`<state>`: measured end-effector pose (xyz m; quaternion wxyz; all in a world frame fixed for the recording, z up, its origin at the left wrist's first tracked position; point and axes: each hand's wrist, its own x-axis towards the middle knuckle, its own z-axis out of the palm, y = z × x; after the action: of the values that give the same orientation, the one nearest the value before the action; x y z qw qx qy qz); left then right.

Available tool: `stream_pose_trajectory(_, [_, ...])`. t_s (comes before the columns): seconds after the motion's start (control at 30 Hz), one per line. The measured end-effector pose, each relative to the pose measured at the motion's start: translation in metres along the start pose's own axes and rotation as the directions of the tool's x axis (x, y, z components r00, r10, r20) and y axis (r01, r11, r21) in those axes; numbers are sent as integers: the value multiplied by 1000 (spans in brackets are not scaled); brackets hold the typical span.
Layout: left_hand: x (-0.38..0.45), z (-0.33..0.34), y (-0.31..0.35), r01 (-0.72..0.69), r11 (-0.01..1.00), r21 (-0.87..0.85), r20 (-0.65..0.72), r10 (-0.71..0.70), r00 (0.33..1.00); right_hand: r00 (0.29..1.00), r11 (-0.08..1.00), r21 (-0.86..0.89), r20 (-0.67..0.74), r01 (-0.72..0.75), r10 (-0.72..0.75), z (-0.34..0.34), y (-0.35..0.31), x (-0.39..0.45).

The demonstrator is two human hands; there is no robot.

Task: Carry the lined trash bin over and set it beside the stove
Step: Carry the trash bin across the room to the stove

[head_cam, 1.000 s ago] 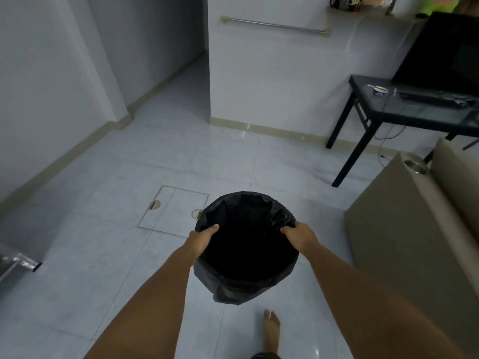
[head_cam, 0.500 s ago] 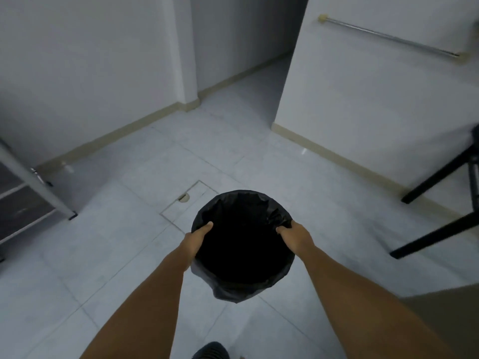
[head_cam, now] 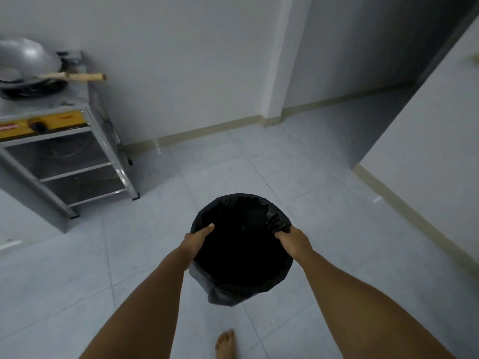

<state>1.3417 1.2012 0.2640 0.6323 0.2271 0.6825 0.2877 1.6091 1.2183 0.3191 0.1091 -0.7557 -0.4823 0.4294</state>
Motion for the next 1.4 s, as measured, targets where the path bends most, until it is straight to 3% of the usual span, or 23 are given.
stream_pose_trajectory(0.8, [173,-45,213,-27,971,-237,-255,-35,966,931,941,-170,275,292,-239,-27,-279,290])
stream_pose_trajectory(1.13, [253,-116,282,-45,953,-301,-302,-51,952,885,881,-262,367,393,-286,29,-399,393])
stream_pose_trajectory(1.4, [367,-214,333,21,929,-369,-286,-135,948,879,890,-291,429,350,-206,118,-486,490])
